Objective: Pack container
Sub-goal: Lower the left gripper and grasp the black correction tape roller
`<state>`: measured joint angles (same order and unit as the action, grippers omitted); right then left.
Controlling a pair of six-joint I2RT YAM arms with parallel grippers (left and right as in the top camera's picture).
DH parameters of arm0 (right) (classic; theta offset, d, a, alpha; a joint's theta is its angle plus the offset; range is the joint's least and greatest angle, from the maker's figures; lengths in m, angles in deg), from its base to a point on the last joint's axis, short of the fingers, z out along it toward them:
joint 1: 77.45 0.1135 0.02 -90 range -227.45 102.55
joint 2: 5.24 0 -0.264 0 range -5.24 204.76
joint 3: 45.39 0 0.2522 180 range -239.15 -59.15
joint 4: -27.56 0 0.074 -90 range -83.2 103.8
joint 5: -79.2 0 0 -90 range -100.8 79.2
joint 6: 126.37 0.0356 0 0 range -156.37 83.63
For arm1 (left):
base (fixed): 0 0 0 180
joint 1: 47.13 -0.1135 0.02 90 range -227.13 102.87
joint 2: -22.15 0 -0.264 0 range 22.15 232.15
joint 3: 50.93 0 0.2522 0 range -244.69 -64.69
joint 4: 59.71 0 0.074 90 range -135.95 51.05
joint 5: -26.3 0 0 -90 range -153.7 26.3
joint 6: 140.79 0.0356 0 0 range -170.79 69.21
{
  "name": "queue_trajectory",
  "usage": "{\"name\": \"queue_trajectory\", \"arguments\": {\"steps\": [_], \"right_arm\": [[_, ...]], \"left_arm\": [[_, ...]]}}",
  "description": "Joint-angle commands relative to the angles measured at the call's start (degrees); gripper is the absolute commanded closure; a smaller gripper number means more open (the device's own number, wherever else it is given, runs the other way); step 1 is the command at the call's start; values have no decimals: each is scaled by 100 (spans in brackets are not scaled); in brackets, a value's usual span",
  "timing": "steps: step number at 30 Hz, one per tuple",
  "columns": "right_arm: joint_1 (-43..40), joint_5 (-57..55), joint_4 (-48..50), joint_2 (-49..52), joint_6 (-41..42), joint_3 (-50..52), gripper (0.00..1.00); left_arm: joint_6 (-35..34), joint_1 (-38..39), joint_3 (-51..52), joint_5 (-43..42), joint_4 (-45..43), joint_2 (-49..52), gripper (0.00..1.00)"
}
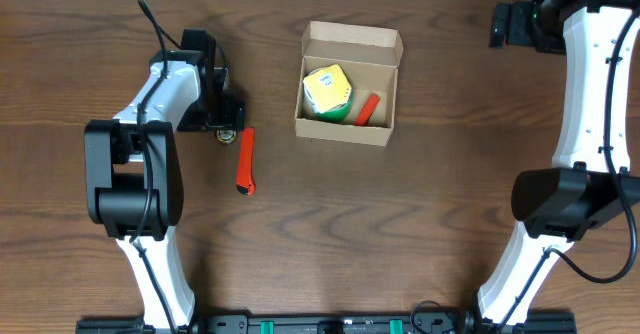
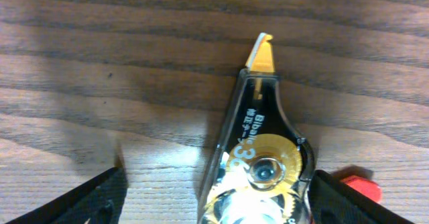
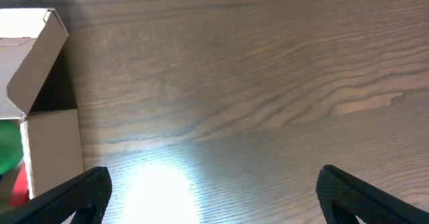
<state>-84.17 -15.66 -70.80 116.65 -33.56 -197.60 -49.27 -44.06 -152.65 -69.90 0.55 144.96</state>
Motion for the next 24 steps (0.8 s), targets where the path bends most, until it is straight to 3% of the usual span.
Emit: {"name": "queue_trajectory", "arguments": {"steps": [1,15,24], "right_arm": [[15,0,-7,35,57,-2,1],[15,-2,-7,35,57,-2,1],[15,-2,-7,35,57,-2,1]], "left_arm": [[-20,-4,-35,133,63,177,16],[-20,133,-48,72,118,525,18],[291,367,-79,-177,105,525,26]]}}
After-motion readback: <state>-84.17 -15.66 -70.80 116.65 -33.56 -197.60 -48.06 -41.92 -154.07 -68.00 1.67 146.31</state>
